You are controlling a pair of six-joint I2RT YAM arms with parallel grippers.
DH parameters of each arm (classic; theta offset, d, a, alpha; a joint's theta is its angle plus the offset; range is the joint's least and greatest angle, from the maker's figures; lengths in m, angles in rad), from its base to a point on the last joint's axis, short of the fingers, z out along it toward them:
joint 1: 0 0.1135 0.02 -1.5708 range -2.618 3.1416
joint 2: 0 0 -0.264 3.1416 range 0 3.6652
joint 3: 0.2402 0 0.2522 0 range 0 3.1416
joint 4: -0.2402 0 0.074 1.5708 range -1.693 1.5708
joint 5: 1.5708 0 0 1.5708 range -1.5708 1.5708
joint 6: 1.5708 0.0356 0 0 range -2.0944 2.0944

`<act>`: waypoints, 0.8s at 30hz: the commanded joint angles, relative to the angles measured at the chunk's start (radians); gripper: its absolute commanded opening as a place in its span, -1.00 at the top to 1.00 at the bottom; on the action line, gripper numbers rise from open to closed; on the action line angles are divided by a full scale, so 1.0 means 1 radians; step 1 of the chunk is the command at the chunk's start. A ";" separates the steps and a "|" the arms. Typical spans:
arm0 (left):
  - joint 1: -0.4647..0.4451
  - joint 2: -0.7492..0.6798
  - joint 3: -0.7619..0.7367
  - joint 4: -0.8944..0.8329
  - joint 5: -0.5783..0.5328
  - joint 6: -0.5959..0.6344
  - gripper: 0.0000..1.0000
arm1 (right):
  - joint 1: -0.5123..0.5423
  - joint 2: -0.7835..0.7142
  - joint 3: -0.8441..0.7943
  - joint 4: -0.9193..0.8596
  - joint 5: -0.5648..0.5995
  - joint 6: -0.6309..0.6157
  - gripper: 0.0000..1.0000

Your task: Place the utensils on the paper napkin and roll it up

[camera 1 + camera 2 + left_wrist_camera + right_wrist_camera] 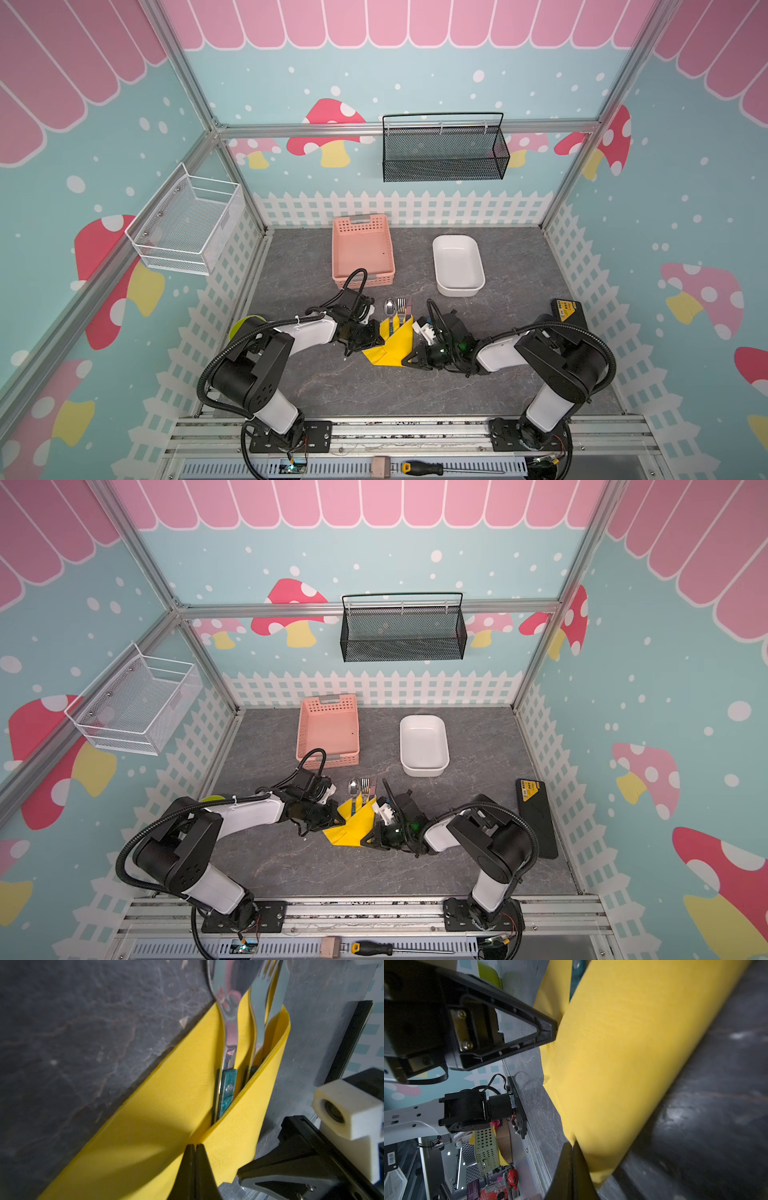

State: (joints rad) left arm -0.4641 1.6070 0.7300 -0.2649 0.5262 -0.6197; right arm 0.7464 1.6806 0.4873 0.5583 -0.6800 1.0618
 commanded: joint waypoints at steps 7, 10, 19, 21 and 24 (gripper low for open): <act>0.002 0.011 0.016 -0.002 -0.018 0.017 1.00 | 0.004 -0.066 -0.012 -0.077 0.064 -0.024 0.98; 0.002 0.011 0.018 -0.002 -0.017 0.016 1.00 | 0.004 -0.037 -0.008 -0.129 0.075 -0.038 0.99; 0.002 0.011 0.017 -0.001 -0.016 0.014 1.00 | 0.004 -0.041 0.040 -0.253 0.103 -0.088 0.99; 0.002 0.010 0.016 -0.001 -0.015 0.014 1.00 | 0.004 -0.070 0.044 -0.251 0.102 -0.089 1.00; 0.002 0.011 0.016 0.000 -0.016 0.014 1.00 | 0.004 -0.109 0.044 -0.237 0.102 -0.092 0.99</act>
State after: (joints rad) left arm -0.4644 1.6070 0.7300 -0.2649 0.5236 -0.6170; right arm 0.7464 1.6108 0.5224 0.3592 -0.6075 0.9878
